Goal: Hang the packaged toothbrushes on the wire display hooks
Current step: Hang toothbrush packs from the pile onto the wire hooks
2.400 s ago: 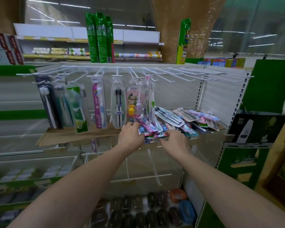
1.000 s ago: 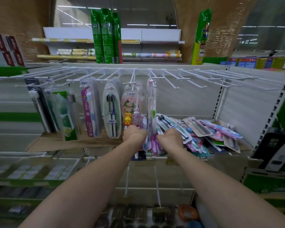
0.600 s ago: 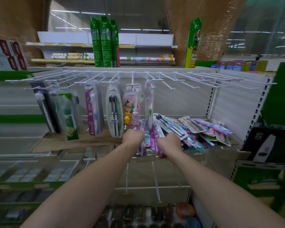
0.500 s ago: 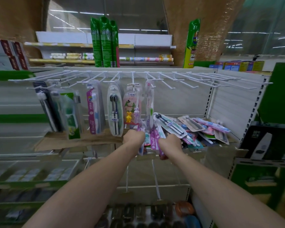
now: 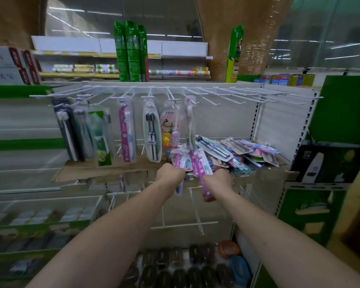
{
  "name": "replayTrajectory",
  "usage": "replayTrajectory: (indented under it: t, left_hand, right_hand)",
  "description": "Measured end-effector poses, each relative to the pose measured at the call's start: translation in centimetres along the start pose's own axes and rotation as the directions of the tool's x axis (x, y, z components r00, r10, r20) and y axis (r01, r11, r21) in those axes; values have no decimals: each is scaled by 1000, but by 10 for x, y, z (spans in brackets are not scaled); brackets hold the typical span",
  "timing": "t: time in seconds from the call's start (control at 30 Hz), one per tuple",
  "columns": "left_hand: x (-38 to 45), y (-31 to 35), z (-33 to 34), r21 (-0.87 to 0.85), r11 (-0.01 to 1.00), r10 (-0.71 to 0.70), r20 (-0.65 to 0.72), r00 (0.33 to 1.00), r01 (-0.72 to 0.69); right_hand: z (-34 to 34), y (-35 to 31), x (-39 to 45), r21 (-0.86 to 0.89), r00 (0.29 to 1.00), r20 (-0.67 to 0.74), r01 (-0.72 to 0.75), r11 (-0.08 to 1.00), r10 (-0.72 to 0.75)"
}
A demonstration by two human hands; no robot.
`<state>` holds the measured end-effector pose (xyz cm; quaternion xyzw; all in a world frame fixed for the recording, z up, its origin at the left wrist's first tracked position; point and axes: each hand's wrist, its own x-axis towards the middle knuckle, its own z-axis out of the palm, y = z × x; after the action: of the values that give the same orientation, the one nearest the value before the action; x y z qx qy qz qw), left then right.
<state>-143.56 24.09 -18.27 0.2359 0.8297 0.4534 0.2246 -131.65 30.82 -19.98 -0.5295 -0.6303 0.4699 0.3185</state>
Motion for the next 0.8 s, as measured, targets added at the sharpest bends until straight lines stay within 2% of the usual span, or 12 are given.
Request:
replayTrajectory:
  t: [0.27, 0.5, 0.63, 0.8]
  left_hand:
    - [-13, -28, -32, 0, 998, 68, -39, 997, -68]
    - [-17, -43, -72, -146, 985, 68, -124, 990, -86]
    - [-15, -48, -86, -192, 975, 78, -198, 977, -117]
    - [-16, -46, -97, -284, 952, 33, -259, 965, -109]
  right_hand:
    - [15, -1, -43, -28, 1000, 20, -18, 999, 18]
    - [40, -7, -63, 21, 997, 71, 35, 999, -36]
    - [56, -12, -62, 62, 991, 80, 107, 992, -112]
    - [70, -16, -52, -8, 969, 137, 211, 977, -208]
